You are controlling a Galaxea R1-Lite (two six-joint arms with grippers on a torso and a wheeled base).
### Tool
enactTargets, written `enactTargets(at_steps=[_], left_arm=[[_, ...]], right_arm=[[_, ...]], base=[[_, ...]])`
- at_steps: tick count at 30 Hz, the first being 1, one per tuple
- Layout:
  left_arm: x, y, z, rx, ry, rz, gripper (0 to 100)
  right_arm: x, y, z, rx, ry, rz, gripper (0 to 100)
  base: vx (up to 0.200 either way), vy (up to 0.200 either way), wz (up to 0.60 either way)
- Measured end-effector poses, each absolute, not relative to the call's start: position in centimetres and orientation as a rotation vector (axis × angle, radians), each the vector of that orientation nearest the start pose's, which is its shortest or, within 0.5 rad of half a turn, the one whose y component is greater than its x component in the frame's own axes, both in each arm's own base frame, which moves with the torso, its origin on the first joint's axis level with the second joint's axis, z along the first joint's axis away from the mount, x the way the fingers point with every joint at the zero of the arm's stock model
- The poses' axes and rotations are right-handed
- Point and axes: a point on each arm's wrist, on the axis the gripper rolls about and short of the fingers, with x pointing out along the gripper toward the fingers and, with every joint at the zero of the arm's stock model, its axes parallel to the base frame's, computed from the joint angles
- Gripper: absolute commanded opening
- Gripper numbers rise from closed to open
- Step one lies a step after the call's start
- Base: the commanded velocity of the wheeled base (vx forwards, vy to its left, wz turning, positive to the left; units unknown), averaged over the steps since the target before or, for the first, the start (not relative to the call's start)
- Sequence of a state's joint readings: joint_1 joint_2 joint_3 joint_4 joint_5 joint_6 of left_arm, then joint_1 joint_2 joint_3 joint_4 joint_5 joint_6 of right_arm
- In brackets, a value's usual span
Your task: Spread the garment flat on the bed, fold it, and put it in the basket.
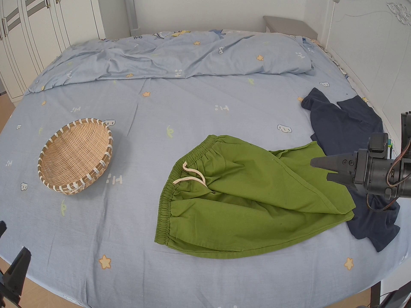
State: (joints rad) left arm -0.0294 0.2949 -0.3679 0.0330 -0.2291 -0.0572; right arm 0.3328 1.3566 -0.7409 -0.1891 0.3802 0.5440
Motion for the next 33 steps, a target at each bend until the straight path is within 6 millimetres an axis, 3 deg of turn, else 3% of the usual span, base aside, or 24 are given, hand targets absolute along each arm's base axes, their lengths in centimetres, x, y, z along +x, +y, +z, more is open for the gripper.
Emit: enactTargets(at_steps=[7, 14, 19, 26, 33], left_arm=[[3.9, -1.4, 19.6, -0.230, 0.191, -0.536, 100], [10.7, -2.6, 18.8, -0.388, 0.436, -0.671, 100], [15.3, -3.6, 17.1, -0.459, 0.574, -0.702, 100], [21.4, -4.9, 12.3, -0.562, 0.775, -0.705, 100], [24.6, -6.6, 8.3, -0.651, 0.899, -0.714, 100]], right_arm=[[20.4, 7.2, 20.9, 0.471, 0.581, 0.544, 100], [21.4, 6.9, 20.5, 0.457, 0.581, 0.521, 100], [21.9, 6.9, 20.1, 0.450, 0.591, 0.512, 100], [22.8, 6.8, 19.3, 0.439, 0.602, 0.497, 100], [23.9, 7.0, 18.2, 0.430, 0.569, 0.498, 100]], base=[[0.000, 0.000, 0.00], [0.000, 0.000, 0.00], [0.000, 0.000, 0.00], [0.000, 0.000, 0.00], [0.000, 0.000, 0.00]])
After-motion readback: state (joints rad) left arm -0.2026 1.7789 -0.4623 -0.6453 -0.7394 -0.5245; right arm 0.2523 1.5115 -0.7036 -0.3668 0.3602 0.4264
